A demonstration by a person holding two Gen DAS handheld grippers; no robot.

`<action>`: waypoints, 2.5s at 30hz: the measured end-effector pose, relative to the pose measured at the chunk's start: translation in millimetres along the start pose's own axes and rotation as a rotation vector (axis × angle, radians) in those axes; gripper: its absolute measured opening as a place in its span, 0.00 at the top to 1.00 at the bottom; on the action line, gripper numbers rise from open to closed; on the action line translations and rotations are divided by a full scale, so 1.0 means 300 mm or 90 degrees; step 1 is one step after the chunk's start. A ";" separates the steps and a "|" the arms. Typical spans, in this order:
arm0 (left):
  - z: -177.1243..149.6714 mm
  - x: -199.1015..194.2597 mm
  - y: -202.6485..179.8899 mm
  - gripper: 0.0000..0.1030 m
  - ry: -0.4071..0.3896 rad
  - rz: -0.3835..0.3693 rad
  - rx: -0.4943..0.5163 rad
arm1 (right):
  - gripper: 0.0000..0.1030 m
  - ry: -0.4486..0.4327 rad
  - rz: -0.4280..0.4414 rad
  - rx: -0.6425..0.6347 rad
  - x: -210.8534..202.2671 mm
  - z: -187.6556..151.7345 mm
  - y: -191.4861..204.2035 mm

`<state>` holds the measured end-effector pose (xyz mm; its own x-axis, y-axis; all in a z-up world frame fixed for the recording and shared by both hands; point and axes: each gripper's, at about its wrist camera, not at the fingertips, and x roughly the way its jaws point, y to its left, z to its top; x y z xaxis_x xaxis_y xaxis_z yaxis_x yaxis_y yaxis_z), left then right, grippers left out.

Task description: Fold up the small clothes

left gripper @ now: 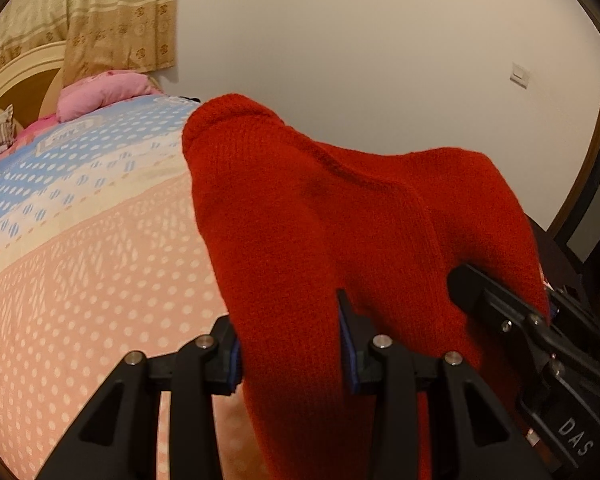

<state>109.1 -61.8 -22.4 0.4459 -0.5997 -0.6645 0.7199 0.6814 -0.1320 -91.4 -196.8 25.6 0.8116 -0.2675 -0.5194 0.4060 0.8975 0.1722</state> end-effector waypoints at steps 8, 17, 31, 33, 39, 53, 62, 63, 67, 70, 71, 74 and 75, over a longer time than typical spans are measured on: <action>0.100 0.074 -0.040 0.62 -0.016 0.018 0.033 | 0.65 -0.039 -0.042 0.011 0.059 0.080 -0.053; 0.172 0.187 -0.058 0.62 -0.011 0.018 0.039 | 0.65 -0.051 -0.068 0.012 0.170 0.172 -0.117; 0.202 0.391 -0.118 0.62 0.018 0.045 0.043 | 0.65 -0.031 -0.149 -0.027 0.381 0.215 -0.259; 0.198 0.419 -0.119 0.62 0.030 0.053 0.041 | 0.65 -0.018 -0.161 -0.033 0.427 0.203 -0.278; 0.186 0.448 -0.123 0.61 0.048 0.060 0.030 | 0.65 0.045 -0.176 -0.033 0.545 0.159 -0.346; 0.232 0.506 0.026 0.14 0.141 -0.052 -0.096 | 0.37 0.195 0.009 0.167 0.611 0.187 -0.615; 0.232 0.574 0.006 0.13 0.157 0.022 -0.097 | 0.60 0.269 0.024 0.126 0.774 0.268 -0.616; 0.226 0.577 -0.004 0.12 0.153 0.031 -0.088 | 0.60 0.267 0.002 0.096 0.790 0.264 -0.591; 0.232 0.591 -0.032 0.12 0.137 0.066 -0.051 | 0.62 0.250 -0.061 0.047 0.834 0.262 -0.552; 0.259 0.615 -0.027 0.10 0.130 0.085 -0.037 | 0.62 0.253 -0.052 0.065 0.872 0.268 -0.586; 0.265 0.621 -0.021 0.09 0.129 0.088 -0.036 | 0.62 0.255 -0.042 0.079 0.878 0.270 -0.604; 0.270 0.625 -0.012 0.07 0.128 0.101 -0.036 | 0.52 0.253 -0.029 0.103 0.876 0.265 -0.633; 0.269 0.622 -0.012 0.07 0.126 0.104 -0.036 | 0.45 0.251 -0.037 0.109 0.870 0.261 -0.639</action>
<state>232.8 -210.1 -86.6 0.4368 -0.3891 -0.8110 0.6134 0.7883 -0.0478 75.4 -466.1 -77.3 0.5762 -0.1321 -0.8066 0.5376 0.8046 0.2523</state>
